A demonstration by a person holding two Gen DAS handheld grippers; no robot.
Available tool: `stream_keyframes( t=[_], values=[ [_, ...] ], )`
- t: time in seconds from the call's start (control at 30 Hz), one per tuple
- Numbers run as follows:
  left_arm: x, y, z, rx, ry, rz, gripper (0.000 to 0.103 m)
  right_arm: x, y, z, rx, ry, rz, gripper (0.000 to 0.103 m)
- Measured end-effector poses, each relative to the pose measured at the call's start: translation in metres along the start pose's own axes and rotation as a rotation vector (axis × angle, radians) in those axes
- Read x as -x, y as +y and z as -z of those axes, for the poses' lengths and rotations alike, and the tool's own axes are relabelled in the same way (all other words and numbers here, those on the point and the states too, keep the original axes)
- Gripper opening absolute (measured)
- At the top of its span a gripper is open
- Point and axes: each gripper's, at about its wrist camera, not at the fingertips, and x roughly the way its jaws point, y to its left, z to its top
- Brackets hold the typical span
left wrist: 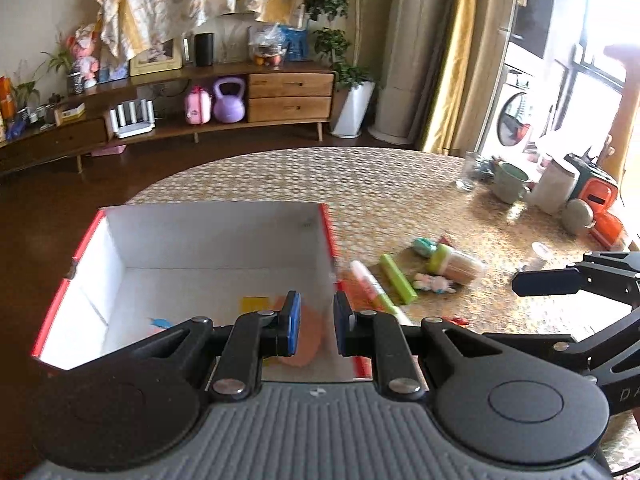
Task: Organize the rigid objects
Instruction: 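Withdraw both open tools from the red box back over the table, then grasp the white-green marker with the left tool while the right tool reaches the red keychain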
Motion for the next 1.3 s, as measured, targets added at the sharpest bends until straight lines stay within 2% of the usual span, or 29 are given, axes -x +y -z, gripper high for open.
stream_keyframes(
  t=[0.13,0.3,0.37,0.43,0.5,0.67,0.77,0.9,1.3],
  values=[
    [-0.004,-0.019,0.002,-0.001,0.002,0.024,0.017,0.015,-0.025,0.018,-0.036,-0.007,0.035,0.089],
    [-0.012,-0.042,0.007,-0.009,0.013,0.046,0.018,0.028,-0.053,0.037,-0.074,-0.009,0.078,0.089],
    [-0.016,-0.051,0.008,-0.009,0.02,0.056,0.029,0.031,-0.063,0.042,-0.084,-0.011,0.096,0.089],
    [-0.02,-0.059,0.011,-0.015,0.017,0.061,0.058,0.033,-0.072,0.047,-0.092,-0.009,0.11,0.089],
    [-0.025,-0.068,0.014,-0.019,0.007,0.061,0.07,0.033,-0.081,0.053,-0.097,-0.004,0.125,0.089],
    [-0.045,-0.09,0.018,-0.014,0.032,0.076,0.07,0.029,-0.095,0.065,-0.082,0.012,0.141,0.089],
    [-0.057,-0.1,0.022,0.002,0.039,0.075,0.078,0.023,-0.099,0.07,-0.067,0.024,0.143,0.089],
    [-0.075,-0.114,0.026,0.037,0.037,0.098,0.079,0.013,-0.101,0.074,-0.034,0.04,0.135,0.089],
    [-0.129,-0.116,0.035,0.14,0.085,-0.046,0.08,-0.033,-0.105,0.078,0.053,0.084,0.108,0.087]
  ],
)
